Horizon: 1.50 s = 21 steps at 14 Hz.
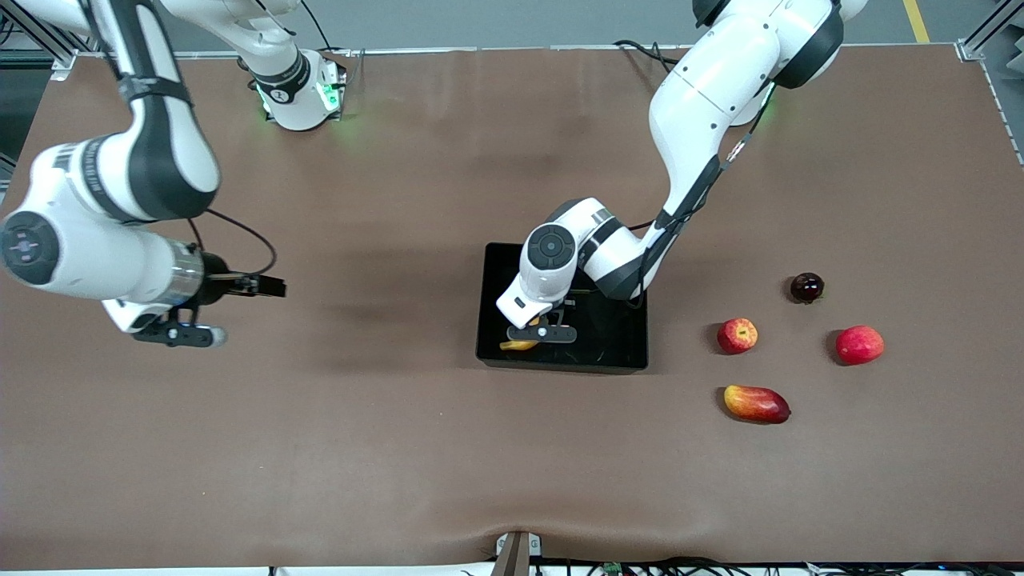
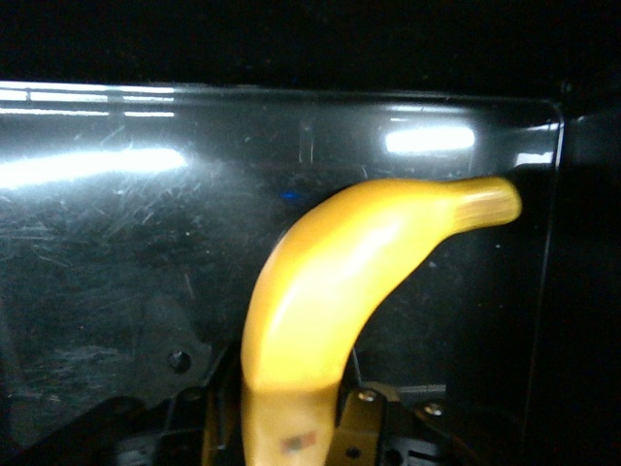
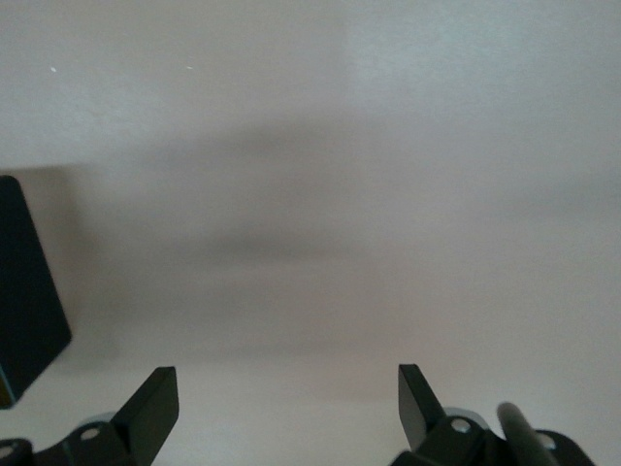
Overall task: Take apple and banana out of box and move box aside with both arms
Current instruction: 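Grasp the banana with the left gripper while the right gripper approaches, then lift the banana out with the left gripper while the right gripper grips the box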
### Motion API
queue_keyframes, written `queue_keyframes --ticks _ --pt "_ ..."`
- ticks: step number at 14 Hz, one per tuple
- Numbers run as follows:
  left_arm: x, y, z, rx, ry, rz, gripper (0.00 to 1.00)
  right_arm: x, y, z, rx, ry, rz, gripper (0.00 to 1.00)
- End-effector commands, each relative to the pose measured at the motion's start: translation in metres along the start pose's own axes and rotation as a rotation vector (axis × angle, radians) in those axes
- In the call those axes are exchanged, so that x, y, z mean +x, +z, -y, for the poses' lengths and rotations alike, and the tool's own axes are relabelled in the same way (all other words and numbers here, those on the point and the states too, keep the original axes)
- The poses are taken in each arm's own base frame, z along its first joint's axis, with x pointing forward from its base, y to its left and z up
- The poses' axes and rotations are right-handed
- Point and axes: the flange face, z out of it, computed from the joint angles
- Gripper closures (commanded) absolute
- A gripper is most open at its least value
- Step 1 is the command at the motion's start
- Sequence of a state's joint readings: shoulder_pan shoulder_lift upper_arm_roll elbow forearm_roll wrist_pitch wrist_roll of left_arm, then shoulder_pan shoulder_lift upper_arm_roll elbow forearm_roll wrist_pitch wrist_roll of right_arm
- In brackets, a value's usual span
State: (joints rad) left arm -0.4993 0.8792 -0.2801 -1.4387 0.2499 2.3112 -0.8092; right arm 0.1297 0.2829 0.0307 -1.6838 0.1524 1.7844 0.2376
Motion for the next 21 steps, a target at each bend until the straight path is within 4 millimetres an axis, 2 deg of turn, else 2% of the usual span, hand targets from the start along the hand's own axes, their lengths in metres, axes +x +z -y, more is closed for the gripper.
queue_keyframes --ticks 1,4,6,8,9,10,13,15,17,18,20,21 --pt "0.002 -0.007 -0.006 0.013 0.013 -0.032 1.0 -0.006 0.018 0.014 0.009 0.012 -0.025 0.0" --pt "0.008 -0.04 -0.006 0.016 0.012 -0.059 1.0 -0.005 0.02 0.032 0.051 0.004 -0.063 0.0" --pt "0.015 -0.074 0.002 0.026 -0.003 -0.072 1.0 -0.006 0.024 0.044 0.073 0.048 -0.067 0.0" --pt "0.028 -0.116 0.016 0.016 -0.033 -0.104 1.0 -0.012 0.031 0.071 0.073 0.072 -0.076 0.0" --pt "0.029 -0.135 0.021 0.029 -0.039 -0.108 1.0 -0.011 0.04 0.084 0.077 0.083 -0.092 0.0" --pt "0.036 -0.157 0.035 0.038 -0.061 -0.113 1.0 -0.013 0.051 0.103 0.081 0.097 -0.104 0.0" --pt "0.062 -0.217 0.106 0.063 -0.185 -0.084 1.0 -0.017 0.088 0.159 0.099 0.103 -0.155 0.0" --pt "0.079 -0.233 0.172 0.108 -0.257 -0.034 1.0 -0.015 0.111 0.189 0.108 0.073 -0.175 0.0" --pt "0.095 -0.23 0.241 0.147 -0.298 0.02 1.0 -0.019 0.128 0.229 0.119 0.164 -0.168 0.0" --pt "0.098 -0.221 0.275 0.165 -0.324 0.045 1.0 -0.019 0.142 0.245 0.115 0.209 -0.162 0.0" --pt "0.106 -0.2 0.363 0.192 -0.406 0.086 1.0 -0.021 0.173 0.282 0.105 0.18 -0.154 0.0" --pt "0.107 -0.191 0.397 0.195 -0.412 0.104 1.0 -0.018 0.184 0.29 0.103 0.171 -0.151 0.0"
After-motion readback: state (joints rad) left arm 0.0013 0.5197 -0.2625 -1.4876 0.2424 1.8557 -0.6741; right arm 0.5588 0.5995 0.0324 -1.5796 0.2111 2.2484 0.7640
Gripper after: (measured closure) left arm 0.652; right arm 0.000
